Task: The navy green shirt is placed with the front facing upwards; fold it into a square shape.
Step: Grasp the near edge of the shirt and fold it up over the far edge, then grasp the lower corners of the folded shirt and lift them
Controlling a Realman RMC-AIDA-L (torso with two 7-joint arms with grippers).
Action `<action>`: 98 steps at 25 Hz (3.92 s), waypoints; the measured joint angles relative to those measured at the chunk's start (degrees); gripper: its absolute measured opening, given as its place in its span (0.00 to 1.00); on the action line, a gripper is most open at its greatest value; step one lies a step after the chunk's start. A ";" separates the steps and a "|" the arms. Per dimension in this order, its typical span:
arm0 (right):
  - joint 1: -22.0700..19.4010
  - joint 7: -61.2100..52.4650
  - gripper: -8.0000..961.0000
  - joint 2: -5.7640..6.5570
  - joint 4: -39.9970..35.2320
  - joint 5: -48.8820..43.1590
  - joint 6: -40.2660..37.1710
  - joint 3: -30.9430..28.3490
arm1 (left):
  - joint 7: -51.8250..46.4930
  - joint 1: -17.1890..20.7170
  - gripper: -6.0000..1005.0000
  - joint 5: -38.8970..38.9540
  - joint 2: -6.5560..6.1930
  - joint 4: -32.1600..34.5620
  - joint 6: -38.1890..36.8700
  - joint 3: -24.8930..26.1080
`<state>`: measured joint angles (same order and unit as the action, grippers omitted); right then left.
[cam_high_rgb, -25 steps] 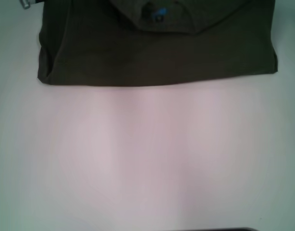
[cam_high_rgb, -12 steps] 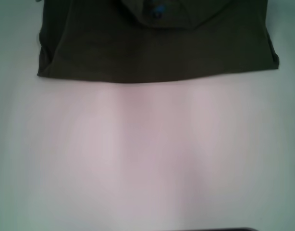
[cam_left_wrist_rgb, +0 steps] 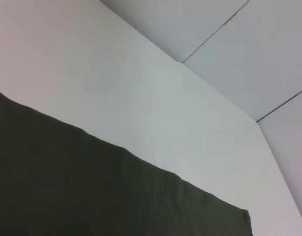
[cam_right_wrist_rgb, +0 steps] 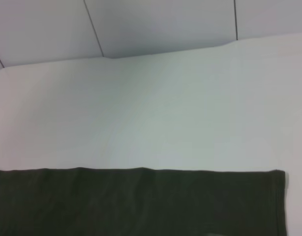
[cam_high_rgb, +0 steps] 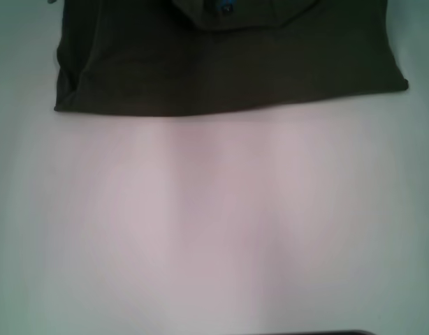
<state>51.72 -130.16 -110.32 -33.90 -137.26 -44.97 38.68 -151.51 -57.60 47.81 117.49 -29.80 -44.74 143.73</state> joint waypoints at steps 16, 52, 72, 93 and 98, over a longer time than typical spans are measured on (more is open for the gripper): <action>-0.52 -0.26 0.10 -0.07 0.65 -0.27 2.51 2.72 | 0.86 0.97 0.10 2.21 0.87 -1.12 1.47 -0.14; -20.44 0.62 0.95 -1.86 -19.21 17.22 -36.44 -2.99 | 1.01 20.75 0.55 13.20 -1.28 -17.85 -29.24 0.30; -29.28 12.15 0.95 -2.88 -16.82 19.96 -41.53 -3.26 | 8.63 25.60 0.54 2.84 -0.63 -12.91 -23.38 -2.57; -29.45 12.06 0.95 -2.93 -15.94 19.91 -41.69 -4.49 | 8.73 23.40 0.54 -0.67 0.68 -10.72 -15.41 -6.38; -29.57 12.04 0.95 -2.95 -15.94 19.86 -41.73 -4.49 | 8.72 23.11 0.54 -0.71 0.80 -10.71 -14.99 -7.59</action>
<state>22.15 -118.12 -113.27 -49.83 -117.40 -86.70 34.18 -142.79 -34.49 47.10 118.29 -40.51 -59.72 136.13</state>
